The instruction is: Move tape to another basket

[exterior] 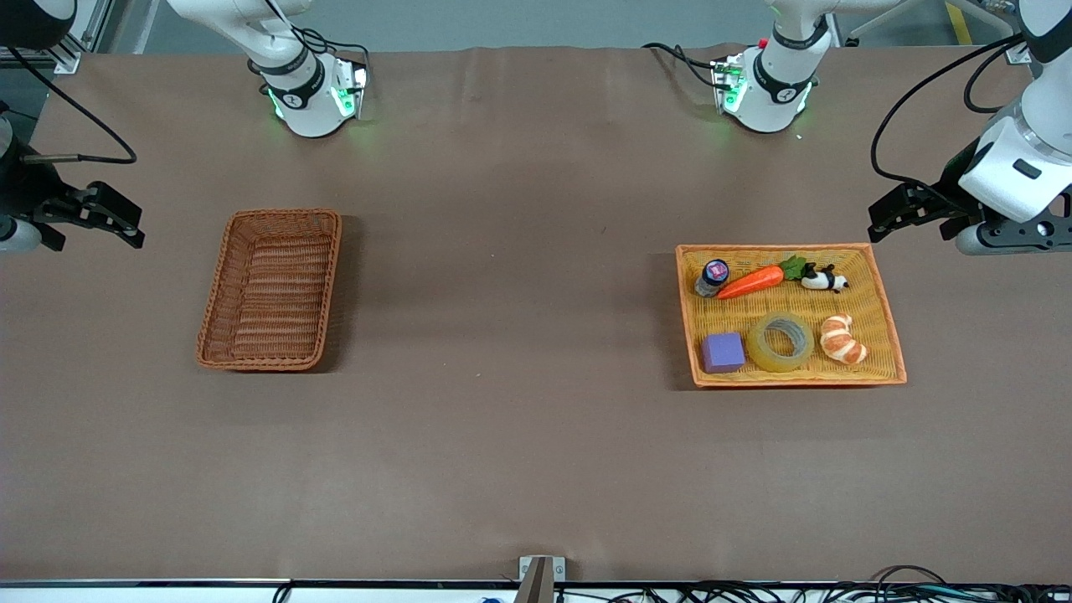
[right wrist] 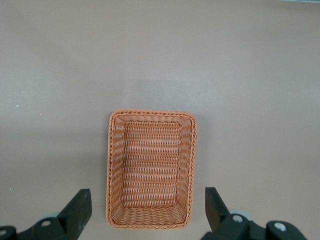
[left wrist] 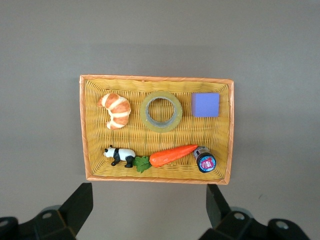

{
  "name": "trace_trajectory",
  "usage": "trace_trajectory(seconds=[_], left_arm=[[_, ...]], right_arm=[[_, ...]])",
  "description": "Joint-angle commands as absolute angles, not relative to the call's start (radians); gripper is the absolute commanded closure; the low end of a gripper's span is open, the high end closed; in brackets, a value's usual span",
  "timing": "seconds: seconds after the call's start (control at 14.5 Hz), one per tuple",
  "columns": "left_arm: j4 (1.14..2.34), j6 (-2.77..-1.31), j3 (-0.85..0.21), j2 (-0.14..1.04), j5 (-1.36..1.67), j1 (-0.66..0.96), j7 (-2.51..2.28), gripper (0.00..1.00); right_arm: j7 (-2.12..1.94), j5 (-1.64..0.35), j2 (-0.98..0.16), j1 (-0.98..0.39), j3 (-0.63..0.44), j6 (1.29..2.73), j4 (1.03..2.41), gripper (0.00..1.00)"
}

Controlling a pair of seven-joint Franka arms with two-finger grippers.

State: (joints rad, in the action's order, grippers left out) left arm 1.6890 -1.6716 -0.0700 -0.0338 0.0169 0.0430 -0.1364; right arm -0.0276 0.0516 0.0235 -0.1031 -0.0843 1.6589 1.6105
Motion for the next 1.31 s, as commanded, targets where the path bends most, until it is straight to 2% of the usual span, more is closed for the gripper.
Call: trace_trajectory(seconds=[0.0,0.69,1.1,1.24], left_arm=[[1.698,-1.684,-0.071,-0.04,-0.008,0.048,-0.138,0.0],[1.709,-1.684,-0.061,0.024,-0.009,0.02,-0.094,0.01],[1.931,-1.975,-0.064,0.09,-0.049,-0.02,-0.092,0.0],[1.972,-2.055,-0.064,0.141,-0.049,-0.02,-0.092,0.0]], right_arm=[[-0.04,0.029,0.031,-0.1,-0.086,1.657,1.617,0.0],[-0.04,0.029,0.031,-0.1,-0.086,1.655,1.617,0.0],[-0.04,0.029,0.031,-0.097,-0.087,1.654,1.618,0.0],[-0.04,0.029,0.031,-0.097,-0.087,1.655,1.618,0.0]])
